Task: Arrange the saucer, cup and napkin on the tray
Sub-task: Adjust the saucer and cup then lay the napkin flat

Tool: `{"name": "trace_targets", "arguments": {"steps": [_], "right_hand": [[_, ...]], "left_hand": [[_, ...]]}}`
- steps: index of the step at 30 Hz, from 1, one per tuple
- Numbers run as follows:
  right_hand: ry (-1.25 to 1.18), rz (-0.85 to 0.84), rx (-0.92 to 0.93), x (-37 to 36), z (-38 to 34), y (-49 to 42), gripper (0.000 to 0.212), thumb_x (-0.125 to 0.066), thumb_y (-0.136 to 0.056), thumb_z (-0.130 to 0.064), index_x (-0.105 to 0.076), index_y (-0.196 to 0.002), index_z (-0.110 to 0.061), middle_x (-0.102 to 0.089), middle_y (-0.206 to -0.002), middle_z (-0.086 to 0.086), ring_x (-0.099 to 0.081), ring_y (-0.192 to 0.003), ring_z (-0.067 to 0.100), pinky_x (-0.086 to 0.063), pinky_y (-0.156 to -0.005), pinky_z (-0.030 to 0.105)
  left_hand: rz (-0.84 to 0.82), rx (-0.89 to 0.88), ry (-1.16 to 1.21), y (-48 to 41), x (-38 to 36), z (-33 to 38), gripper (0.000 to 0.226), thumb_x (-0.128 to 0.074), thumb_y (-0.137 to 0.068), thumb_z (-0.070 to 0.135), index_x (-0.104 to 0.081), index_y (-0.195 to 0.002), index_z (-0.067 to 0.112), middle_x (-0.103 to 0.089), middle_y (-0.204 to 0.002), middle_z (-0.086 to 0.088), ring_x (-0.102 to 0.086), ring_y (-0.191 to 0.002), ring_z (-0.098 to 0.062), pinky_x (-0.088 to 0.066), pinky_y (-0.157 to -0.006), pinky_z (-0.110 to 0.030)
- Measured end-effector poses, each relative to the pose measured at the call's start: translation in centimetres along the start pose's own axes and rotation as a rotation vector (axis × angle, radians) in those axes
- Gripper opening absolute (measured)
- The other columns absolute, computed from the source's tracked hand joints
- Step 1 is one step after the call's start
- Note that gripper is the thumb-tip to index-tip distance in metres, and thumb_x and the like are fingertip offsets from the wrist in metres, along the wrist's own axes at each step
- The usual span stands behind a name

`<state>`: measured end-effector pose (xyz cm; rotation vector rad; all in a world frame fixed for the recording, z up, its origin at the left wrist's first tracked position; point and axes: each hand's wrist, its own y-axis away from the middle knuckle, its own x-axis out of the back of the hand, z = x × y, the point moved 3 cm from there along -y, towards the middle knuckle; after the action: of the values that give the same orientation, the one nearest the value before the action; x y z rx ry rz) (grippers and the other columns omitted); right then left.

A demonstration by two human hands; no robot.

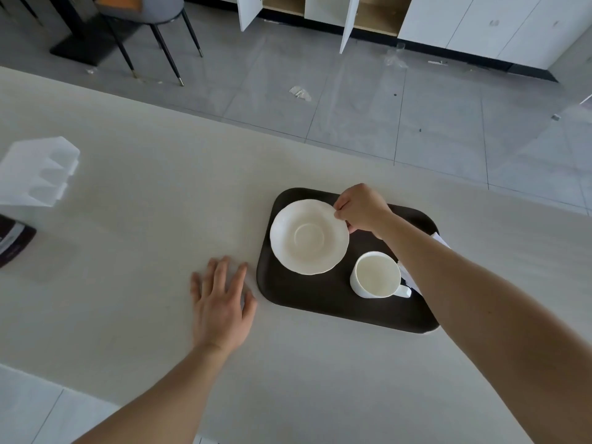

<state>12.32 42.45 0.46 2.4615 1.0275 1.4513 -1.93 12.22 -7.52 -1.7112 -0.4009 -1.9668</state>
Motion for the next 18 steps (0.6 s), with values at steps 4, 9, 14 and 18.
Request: {"name": "trace_targets", "arguments": {"steps": [4, 9, 14, 18], "right_hand": [[-0.049, 0.069, -0.05, 0.7, 0.3, -0.7, 0.016, -0.064, -0.086, -0.003, -0.076, -0.084, -0.015, -0.077, -0.074, 0.006, -0.074, -0.056, 0.019, -0.064, -0.074, 0.041], [-0.126, 0.081, -0.107, 0.7, 0.8, -0.9, 0.018, -0.064, -0.084, -0.001, -0.075, -0.081, -0.015, -0.076, -0.075, 0.007, -0.075, -0.059, 0.024, -0.063, -0.075, 0.044], [-0.169, 0.094, -0.149, 0.2, 1.0, -0.9, 0.015, -0.064, -0.085, -0.001, -0.073, -0.084, -0.013, -0.076, -0.079, 0.007, -0.075, -0.06, 0.026, -0.063, -0.076, 0.045], [-0.24, 0.112, -0.193, 0.1, 1.2, -0.9, 0.013, -0.065, -0.085, 0.001, -0.071, -0.085, -0.011, -0.074, -0.081, 0.007, -0.075, -0.061, 0.028, -0.063, -0.074, 0.045]], "left_hand": [[0.01, 0.0, 0.001, 0.0, -0.1, 0.0, 0.05, -0.043, -0.089, 0.034, -0.053, -0.135, 0.021, -0.048, -0.146, -0.016, -0.038, -0.14, -0.038, -0.023, -0.116, -0.061], [0.007, 0.002, 0.011, 0.0, 0.1, 0.0, 0.049, -0.042, -0.088, 0.034, -0.053, -0.135, 0.021, -0.047, -0.145, -0.015, -0.038, -0.14, -0.039, -0.024, -0.117, -0.062], [-0.012, 0.004, 0.014, 0.0, 0.2, 0.1, 0.05, -0.042, -0.089, 0.034, -0.053, -0.136, 0.021, -0.047, -0.146, -0.015, -0.038, -0.141, -0.039, -0.024, -0.117, -0.062], [-0.024, 0.009, 0.012, 0.0, 0.2, 0.2, 0.05, -0.042, -0.089, 0.034, -0.052, -0.136, 0.022, -0.047, -0.147, -0.015, -0.038, -0.141, -0.038, -0.024, -0.117, -0.061]]}}
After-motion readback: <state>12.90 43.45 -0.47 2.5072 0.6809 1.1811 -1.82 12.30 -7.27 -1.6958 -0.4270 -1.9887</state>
